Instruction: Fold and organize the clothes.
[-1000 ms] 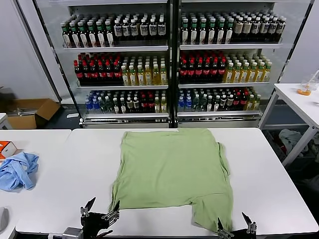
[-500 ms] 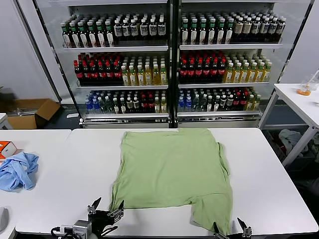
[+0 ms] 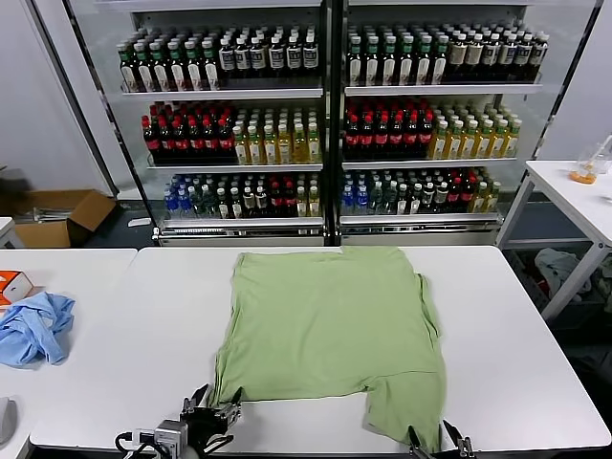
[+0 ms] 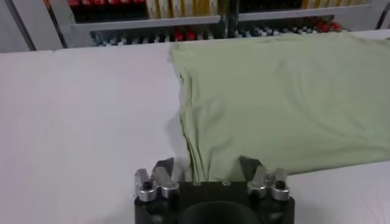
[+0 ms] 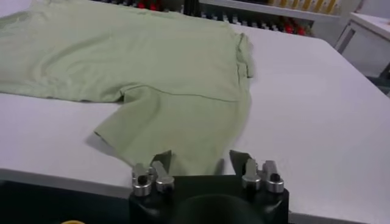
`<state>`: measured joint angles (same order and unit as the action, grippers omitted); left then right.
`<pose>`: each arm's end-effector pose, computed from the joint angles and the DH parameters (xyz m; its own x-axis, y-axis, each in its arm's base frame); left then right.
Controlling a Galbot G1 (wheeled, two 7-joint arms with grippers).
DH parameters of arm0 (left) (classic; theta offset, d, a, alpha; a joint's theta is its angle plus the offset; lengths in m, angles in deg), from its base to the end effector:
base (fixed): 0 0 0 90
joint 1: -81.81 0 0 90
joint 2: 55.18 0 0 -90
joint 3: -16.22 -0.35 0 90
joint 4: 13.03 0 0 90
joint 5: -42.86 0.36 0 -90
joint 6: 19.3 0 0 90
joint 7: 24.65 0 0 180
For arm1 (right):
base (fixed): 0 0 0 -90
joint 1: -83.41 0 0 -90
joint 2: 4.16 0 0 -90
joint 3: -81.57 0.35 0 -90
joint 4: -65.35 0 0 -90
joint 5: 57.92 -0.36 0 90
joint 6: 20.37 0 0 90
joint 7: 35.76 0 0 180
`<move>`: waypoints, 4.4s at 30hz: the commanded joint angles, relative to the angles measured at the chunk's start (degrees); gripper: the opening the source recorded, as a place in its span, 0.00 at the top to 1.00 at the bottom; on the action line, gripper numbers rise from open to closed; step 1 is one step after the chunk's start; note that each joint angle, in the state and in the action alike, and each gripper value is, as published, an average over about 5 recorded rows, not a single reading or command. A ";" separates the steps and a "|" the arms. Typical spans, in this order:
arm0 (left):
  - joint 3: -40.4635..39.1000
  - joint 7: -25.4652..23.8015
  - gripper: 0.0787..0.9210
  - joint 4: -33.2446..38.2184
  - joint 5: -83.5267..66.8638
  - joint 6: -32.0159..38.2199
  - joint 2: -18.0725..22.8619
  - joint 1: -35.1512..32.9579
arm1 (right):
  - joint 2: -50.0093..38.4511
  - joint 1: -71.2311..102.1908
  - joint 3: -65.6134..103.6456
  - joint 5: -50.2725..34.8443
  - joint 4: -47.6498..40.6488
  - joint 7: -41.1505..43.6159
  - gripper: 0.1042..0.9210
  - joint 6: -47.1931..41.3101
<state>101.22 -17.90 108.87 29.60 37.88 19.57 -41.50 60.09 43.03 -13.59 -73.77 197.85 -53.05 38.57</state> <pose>0.1660 0.0163 -0.3019 -0.8035 0.0857 0.5890 0.1135 0.9935 0.0102 0.0901 -0.0249 -0.2704 -0.7590 -0.0057 0.6511 -0.1288 0.9815 -0.1415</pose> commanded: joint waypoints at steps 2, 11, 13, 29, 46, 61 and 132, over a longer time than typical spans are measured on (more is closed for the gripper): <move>-0.01 -0.04 0.61 -1.19 -0.86 -0.33 0.00 0.11 | -0.08 0.11 0.06 -0.47 0.41 0.38 0.66 -0.17; 1.91 -0.64 0.91 3.25 -5.81 0.60 -0.39 -1.34 | -1.06 0.42 0.92 -1.84 2.11 1.34 0.96 2.23; 2.26 -0.77 0.96 4.68 -6.12 1.17 -0.51 -1.83 | -1.47 0.41 1.47 -2.07 3.17 1.50 1.00 3.35; 5.76 -1.02 0.98 12.45 -11.60 3.98 -3.90 -2.56 | -8.14 -7.75 10.10 -11.65 6.89 2.06 1.00 7.13; 2.50 -0.36 0.98 0.92 -14.52 5.46 -10.95 10.60 | -14.14 -26.18 4.62 -15.31 -6.91 2.06 1.00 8.65; -2.76 -0.15 0.99 -8.97 -13.75 5.47 -13.41 19.65 | -15.37 -38.25 -1.93 -14.61 -15.31 3.11 1.00 7.59; -4.59 0.49 0.79 -16.73 -12.85 5.46 -7.72 21.37 | -10.25 -38.75 -6.89 -20.07 -24.83 3.39 0.62 -2.03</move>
<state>96.67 -17.30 92.34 17.26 43.36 11.76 -20.07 49.63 4.38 -20.15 -92.48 173.96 -49.45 37.35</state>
